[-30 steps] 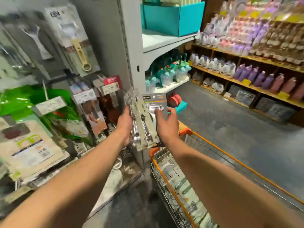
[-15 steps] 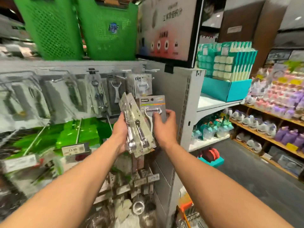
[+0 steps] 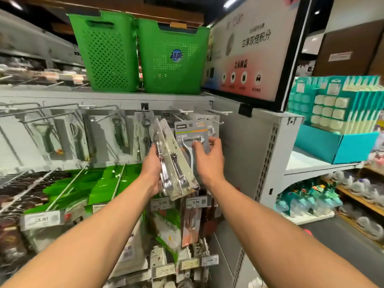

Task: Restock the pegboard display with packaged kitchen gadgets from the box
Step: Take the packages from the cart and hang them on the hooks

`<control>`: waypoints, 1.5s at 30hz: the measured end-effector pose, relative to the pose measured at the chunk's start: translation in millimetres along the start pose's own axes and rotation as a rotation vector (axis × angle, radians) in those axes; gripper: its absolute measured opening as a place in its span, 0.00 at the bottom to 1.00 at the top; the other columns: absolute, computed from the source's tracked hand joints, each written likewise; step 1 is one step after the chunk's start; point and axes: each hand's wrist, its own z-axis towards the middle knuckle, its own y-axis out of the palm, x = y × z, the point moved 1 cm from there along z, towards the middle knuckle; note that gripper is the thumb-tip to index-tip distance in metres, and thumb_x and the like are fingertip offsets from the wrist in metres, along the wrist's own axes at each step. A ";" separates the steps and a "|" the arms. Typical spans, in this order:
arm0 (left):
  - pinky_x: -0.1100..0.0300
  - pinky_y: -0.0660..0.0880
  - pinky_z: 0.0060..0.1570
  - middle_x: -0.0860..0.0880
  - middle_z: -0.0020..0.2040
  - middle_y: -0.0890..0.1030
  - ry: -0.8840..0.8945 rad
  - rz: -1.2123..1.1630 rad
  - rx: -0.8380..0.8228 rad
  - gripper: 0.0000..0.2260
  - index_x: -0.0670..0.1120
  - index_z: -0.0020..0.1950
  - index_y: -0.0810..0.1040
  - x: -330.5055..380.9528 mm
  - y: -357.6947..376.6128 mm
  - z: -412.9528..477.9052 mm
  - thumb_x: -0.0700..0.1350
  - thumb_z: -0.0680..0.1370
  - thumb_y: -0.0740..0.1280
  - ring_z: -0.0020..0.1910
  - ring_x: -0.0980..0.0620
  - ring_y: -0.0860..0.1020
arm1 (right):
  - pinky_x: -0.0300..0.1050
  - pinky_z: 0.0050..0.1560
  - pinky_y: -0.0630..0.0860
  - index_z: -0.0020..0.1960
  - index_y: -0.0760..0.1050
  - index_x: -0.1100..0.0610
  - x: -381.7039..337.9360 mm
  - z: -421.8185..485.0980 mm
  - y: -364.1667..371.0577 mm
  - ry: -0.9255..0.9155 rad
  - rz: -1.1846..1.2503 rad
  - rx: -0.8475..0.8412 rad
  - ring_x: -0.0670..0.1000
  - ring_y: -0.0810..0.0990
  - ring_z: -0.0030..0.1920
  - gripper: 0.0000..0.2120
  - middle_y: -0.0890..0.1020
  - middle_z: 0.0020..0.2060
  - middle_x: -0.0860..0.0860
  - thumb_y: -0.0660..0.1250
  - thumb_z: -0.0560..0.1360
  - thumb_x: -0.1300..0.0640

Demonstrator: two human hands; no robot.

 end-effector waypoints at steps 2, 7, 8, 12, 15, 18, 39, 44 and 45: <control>0.48 0.83 0.48 0.40 0.56 0.87 -0.003 -0.006 0.003 0.26 0.44 0.65 0.83 3.2 -2.9 11.7 0.63 0.85 0.58 0.53 0.39 0.87 | 0.28 0.35 0.70 0.58 0.73 0.50 -0.9 10.1 6.6 -0.010 0.013 -0.014 0.45 0.81 0.45 0.13 0.84 0.46 0.48 0.70 0.77 0.49; 0.50 0.82 0.44 0.42 0.50 0.88 0.009 0.001 0.023 0.26 0.44 0.62 0.83 7.4 -5.5 30.3 0.63 0.86 0.56 0.45 0.42 0.87 | 0.45 0.47 0.73 0.60 0.70 0.49 4.3 22.5 19.9 -0.016 0.004 -0.075 0.52 0.78 0.52 0.15 0.81 0.51 0.51 0.69 0.78 0.47; 0.50 0.82 0.43 0.43 0.47 0.88 0.016 0.008 0.024 0.25 0.45 0.60 0.84 8.2 -4.3 31.2 0.62 0.86 0.56 0.43 0.43 0.87 | 0.49 0.49 0.74 0.60 0.69 0.48 5.8 24.3 22.1 -0.019 0.002 -0.085 0.54 0.78 0.53 0.15 0.80 0.51 0.51 0.68 0.77 0.46; 0.49 0.82 0.44 0.45 0.42 0.88 0.052 0.051 0.031 0.21 0.48 0.54 0.83 7.5 -2.1 38.5 0.59 0.88 0.55 0.39 0.45 0.87 | 0.50 0.52 0.73 0.63 0.67 0.48 7.4 28.7 27.5 -0.053 0.009 -0.065 0.51 0.79 0.53 0.17 0.79 0.50 0.47 0.69 0.78 0.46; 0.48 0.83 0.49 0.44 0.46 0.89 0.072 0.072 0.038 0.22 0.47 0.59 0.83 7.7 -4.2 45.0 0.59 0.88 0.56 0.43 0.44 0.88 | 0.48 0.50 0.73 0.62 0.66 0.49 10.9 30.7 32.2 -0.117 0.036 0.001 0.50 0.79 0.50 0.18 0.79 0.49 0.48 0.71 0.78 0.49; 0.43 0.83 0.57 0.42 0.54 0.88 0.085 0.096 0.056 0.23 0.47 0.65 0.82 7.4 -7.8 51.5 0.61 0.87 0.57 0.53 0.40 0.87 | 0.42 0.52 0.68 0.58 0.69 0.51 16.5 33.7 39.7 -0.212 -0.020 0.011 0.48 0.75 0.54 0.11 0.78 0.53 0.48 0.69 0.80 0.51; 0.31 0.67 0.73 0.46 0.73 0.79 0.010 0.244 0.138 0.50 0.60 0.73 0.76 -23.6 -80.9 273.4 0.86 0.57 0.67 0.73 0.37 0.75 | 0.54 0.62 0.80 0.65 0.78 0.45 72.2 131.3 131.6 -0.133 -0.078 -0.053 0.52 0.83 0.53 0.18 0.82 0.57 0.51 0.62 0.77 0.52; 0.34 0.70 0.72 0.43 0.74 0.77 -0.024 0.272 0.141 0.63 0.53 0.78 0.72 -4.1 -60.5 263.1 0.89 0.51 0.62 0.73 0.37 0.74 | 0.47 0.60 0.79 0.65 0.81 0.51 71.0 151.7 141.9 -0.087 -0.133 -0.084 0.53 0.81 0.52 0.17 0.83 0.52 0.55 0.62 0.80 0.57; 0.34 0.70 0.73 0.42 0.74 0.77 0.003 0.273 0.129 0.65 0.52 0.78 0.72 10.3 -41.4 226.0 0.89 0.50 0.61 0.73 0.36 0.74 | 0.44 0.57 0.78 0.63 0.82 0.51 69.2 153.5 141.4 -0.078 -0.138 -0.094 0.52 0.81 0.50 0.15 0.83 0.50 0.54 0.62 0.81 0.59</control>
